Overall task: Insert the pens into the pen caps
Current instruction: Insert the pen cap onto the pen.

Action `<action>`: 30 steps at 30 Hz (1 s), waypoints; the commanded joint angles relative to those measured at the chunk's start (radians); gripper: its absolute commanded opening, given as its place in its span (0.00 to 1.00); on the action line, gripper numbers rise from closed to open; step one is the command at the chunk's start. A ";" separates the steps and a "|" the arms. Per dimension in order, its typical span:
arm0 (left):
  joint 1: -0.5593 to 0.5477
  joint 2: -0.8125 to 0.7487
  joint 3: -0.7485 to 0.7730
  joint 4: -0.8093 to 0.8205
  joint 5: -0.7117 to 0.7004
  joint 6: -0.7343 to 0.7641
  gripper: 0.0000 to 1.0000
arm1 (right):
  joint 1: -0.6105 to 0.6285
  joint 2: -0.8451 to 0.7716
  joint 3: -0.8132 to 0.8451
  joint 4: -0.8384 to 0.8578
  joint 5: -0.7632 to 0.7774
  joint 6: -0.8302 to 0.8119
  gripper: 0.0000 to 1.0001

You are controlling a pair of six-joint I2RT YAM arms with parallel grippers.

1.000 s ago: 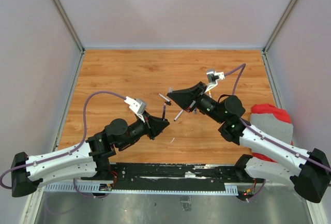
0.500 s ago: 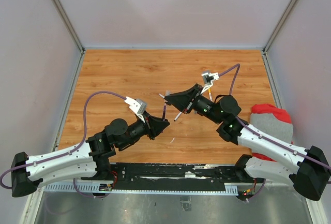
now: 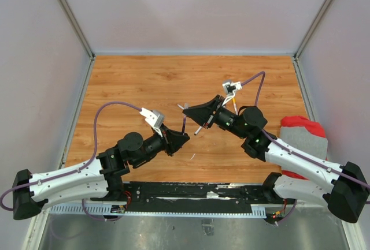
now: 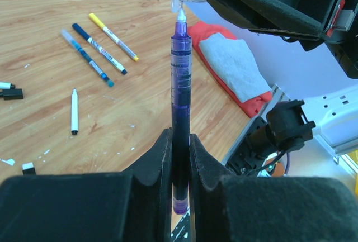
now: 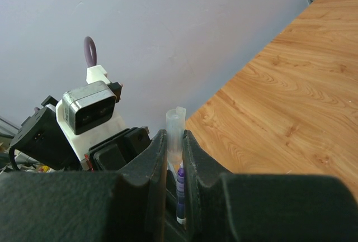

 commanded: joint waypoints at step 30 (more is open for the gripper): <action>-0.008 -0.001 0.002 0.040 0.002 0.018 0.00 | 0.015 -0.030 -0.041 0.002 -0.003 -0.039 0.01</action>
